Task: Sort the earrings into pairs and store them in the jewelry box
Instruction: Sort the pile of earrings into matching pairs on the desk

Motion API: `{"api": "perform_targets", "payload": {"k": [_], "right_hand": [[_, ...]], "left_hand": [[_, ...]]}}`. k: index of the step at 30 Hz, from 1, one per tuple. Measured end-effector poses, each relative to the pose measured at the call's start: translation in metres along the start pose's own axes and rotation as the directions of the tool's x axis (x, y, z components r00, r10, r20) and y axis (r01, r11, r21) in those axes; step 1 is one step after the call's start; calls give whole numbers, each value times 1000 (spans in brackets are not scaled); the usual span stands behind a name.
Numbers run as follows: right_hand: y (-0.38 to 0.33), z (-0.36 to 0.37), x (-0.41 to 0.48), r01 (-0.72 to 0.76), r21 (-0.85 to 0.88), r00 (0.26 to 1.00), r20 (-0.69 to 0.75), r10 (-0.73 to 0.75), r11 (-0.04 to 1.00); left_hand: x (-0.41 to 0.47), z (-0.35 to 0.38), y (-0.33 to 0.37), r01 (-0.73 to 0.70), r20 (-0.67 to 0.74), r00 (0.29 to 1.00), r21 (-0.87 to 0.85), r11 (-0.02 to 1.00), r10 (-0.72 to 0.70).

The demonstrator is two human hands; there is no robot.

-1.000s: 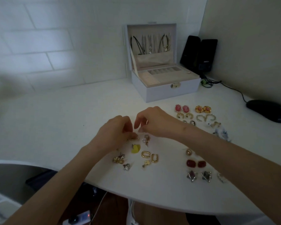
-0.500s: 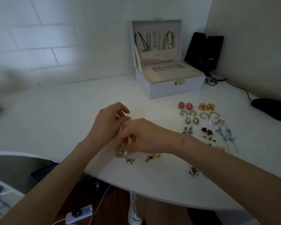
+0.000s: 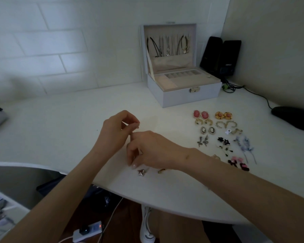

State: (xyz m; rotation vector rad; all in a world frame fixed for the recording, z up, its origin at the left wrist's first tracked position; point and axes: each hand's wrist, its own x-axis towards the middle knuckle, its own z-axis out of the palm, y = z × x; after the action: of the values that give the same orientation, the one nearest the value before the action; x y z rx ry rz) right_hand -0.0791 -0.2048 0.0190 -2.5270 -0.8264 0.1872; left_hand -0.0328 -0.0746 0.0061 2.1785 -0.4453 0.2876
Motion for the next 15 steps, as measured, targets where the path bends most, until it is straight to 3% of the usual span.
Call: {"api": "perform_targets", "payload": {"k": [3, 7, 10, 15], "right_hand": [[1, -3, 1, -5, 26, 999, -37, 6, 1000], [4, -26, -7, -59, 358, 972, -191, 135, 932], [13, -45, -16, -51, 476, 952, -242, 186, 878], [30, -57, -36, -84, 595, 913, -276, 301, 799]], "left_hand": [[0, -2, 0, 39, -19, 999, -72, 997, -40], [-1, -4, 2, 74, -6, 997, -113, 991, -75], [-2, -3, 7, 88, 19, 996, -163, 983, -86], [0, 2, 17, 12, -19, 1000, -155, 988, -16]]}}
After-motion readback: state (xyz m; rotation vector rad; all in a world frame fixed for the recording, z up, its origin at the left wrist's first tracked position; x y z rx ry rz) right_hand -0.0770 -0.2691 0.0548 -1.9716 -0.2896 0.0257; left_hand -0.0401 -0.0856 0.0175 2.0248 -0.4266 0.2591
